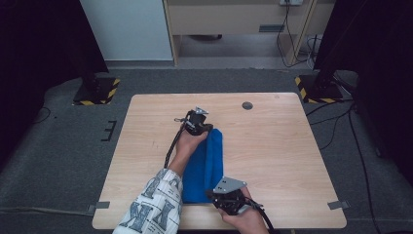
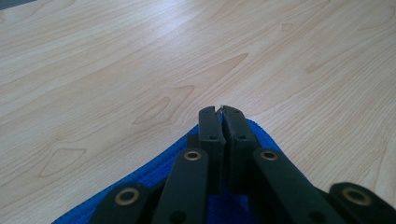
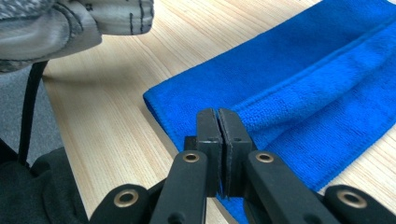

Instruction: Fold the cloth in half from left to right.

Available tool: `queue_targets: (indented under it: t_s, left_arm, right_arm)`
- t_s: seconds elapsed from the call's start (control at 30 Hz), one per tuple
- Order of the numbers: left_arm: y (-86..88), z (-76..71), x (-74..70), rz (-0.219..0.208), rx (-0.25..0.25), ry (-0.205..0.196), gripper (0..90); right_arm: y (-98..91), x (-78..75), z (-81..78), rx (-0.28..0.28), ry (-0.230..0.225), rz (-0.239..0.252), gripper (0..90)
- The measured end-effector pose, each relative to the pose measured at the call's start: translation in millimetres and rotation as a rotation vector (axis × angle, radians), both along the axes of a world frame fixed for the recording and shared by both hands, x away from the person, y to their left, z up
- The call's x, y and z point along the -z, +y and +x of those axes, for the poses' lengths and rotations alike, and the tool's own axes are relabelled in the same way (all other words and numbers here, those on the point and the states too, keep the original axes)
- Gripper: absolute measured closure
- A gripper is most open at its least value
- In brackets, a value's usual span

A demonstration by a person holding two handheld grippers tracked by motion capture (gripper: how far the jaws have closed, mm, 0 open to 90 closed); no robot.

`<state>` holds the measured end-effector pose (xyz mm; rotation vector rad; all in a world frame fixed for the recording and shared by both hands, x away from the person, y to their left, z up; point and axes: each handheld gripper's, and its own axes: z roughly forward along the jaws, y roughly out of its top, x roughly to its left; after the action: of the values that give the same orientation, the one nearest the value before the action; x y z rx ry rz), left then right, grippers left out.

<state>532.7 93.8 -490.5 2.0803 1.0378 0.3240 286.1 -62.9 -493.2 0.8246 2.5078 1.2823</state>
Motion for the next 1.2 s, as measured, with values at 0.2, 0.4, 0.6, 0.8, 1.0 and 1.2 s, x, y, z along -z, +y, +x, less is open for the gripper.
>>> queue_targets:
  t_s: [0.2, 0.4, 0.6, 0.8, 1.0, 1.2]
  left_arm:
    - [-1.6, -0.7, -0.4, -0.017, 0.003, -0.021, 77.1]
    - [0.4, -1.1, -4.2, -0.025, -0.026, -0.040, 52.5]
    - [7.8, -3.5, -11.5, -0.029, -0.020, -0.044, 36.3]
    - [16.7, -8.3, -18.7, -0.021, -0.008, -0.070, 25.7]
    - [21.5, -12.7, -22.5, 0.002, -0.001, -0.086, 17.7]
    - [25.7, -15.7, -23.9, -0.004, 0.002, -0.087, 14.2]
  right_arm:
    - [-5.1, 3.7, 3.2, 0.027, 0.012, -0.005, 82.6]
    - [-11.4, 3.2, 6.2, 0.076, 0.014, 0.000, 58.1]
    - [-16.3, 1.8, 12.6, 0.107, -0.002, -0.014, 34.5]
    - [-21.5, 4.4, 20.8, 0.150, 0.005, -0.013, 16.5]
    - [-25.3, 8.4, 34.8, 0.181, 0.013, -0.014, 12.1]
    - [-26.9, 6.9, 51.5, 0.207, -0.009, -0.026, 13.0]
